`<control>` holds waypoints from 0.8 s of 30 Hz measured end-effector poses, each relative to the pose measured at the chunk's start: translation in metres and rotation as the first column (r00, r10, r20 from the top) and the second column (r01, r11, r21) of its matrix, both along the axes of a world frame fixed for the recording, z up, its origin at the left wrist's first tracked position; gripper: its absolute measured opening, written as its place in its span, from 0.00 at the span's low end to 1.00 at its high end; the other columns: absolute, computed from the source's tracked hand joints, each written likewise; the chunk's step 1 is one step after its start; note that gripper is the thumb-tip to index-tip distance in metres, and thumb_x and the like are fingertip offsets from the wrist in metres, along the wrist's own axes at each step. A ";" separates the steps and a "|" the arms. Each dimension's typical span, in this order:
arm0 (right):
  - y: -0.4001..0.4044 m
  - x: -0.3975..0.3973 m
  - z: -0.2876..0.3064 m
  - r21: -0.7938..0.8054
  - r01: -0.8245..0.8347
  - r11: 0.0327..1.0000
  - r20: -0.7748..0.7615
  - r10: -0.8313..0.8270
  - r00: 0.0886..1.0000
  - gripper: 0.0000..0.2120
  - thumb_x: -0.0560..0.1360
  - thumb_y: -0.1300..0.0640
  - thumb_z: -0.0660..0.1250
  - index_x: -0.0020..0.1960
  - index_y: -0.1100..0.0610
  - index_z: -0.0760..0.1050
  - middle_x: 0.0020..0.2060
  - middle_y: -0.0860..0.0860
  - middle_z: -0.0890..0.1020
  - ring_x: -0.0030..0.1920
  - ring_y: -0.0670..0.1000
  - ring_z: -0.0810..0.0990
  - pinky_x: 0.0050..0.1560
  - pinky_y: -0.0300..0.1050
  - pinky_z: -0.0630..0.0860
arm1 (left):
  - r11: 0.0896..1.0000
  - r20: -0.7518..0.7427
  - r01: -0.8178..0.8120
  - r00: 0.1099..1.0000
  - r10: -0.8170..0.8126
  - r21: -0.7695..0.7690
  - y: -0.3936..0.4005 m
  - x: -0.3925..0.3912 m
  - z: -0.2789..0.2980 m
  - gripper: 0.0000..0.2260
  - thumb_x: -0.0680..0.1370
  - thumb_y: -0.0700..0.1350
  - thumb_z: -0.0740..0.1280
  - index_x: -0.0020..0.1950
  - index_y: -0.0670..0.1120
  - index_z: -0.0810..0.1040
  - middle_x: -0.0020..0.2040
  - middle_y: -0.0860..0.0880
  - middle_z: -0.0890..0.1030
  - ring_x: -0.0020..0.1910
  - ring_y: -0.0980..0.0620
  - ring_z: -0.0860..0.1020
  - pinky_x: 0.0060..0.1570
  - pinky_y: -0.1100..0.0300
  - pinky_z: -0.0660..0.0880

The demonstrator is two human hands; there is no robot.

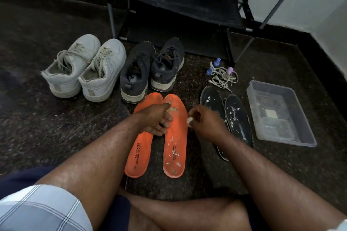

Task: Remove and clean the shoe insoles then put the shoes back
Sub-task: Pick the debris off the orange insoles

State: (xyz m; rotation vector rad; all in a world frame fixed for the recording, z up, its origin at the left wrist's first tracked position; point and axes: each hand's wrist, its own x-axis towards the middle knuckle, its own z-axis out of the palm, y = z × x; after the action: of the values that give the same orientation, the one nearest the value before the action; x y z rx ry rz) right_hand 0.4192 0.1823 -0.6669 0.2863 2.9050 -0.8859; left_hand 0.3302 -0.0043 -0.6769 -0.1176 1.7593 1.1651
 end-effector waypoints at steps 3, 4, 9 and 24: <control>-0.007 -0.002 -0.010 0.128 -0.188 0.974 0.005 0.189 0.982 0.08 0.72 0.59 0.71 0.51 0.54 0.83 0.48 0.50 0.84 0.50 0.50 0.81 0.50 0.36 0.71 | 1.000 0.015 0.018 1.000 -0.017 -0.021 -0.001 0.002 -0.001 0.28 0.83 0.63 0.52 0.60 0.42 0.79 0.55 0.38 0.82 0.53 0.39 0.83 0.58 0.45 0.79; -0.011 -0.003 -0.013 0.141 -0.242 0.960 -0.002 0.244 0.970 0.08 0.72 0.60 0.71 0.51 0.56 0.84 0.49 0.52 0.84 0.51 0.51 0.81 0.53 0.39 0.72 | 1.000 0.015 0.019 1.000 -0.019 -0.024 -0.001 0.002 -0.001 0.28 0.83 0.63 0.52 0.60 0.42 0.79 0.55 0.39 0.82 0.53 0.39 0.83 0.58 0.45 0.79; -0.027 -0.005 -0.025 0.275 -0.422 0.864 0.147 0.396 0.906 0.10 0.74 0.56 0.64 0.48 0.52 0.83 0.47 0.52 0.82 0.49 0.54 0.80 0.53 0.49 0.75 | 0.999 0.021 0.014 1.000 -0.013 -0.033 0.001 0.003 -0.002 0.27 0.83 0.63 0.52 0.60 0.43 0.79 0.51 0.41 0.82 0.52 0.41 0.83 0.59 0.45 0.78; -0.044 0.002 -0.022 0.189 -0.467 0.864 0.115 0.453 0.884 0.08 0.72 0.58 0.64 0.48 0.53 0.81 0.46 0.51 0.81 0.47 0.54 0.80 0.49 0.52 0.77 | 0.999 0.040 0.038 0.999 -0.036 -0.027 0.002 0.004 0.003 0.29 0.83 0.63 0.49 0.65 0.43 0.77 0.53 0.42 0.81 0.55 0.40 0.81 0.63 0.45 0.75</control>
State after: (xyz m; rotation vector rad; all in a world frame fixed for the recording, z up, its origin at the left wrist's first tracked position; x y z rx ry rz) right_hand 0.4214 0.1381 -0.6886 -0.3533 2.8094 -0.4777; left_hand 0.3346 -0.0028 -0.6738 -0.1235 1.7364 1.1047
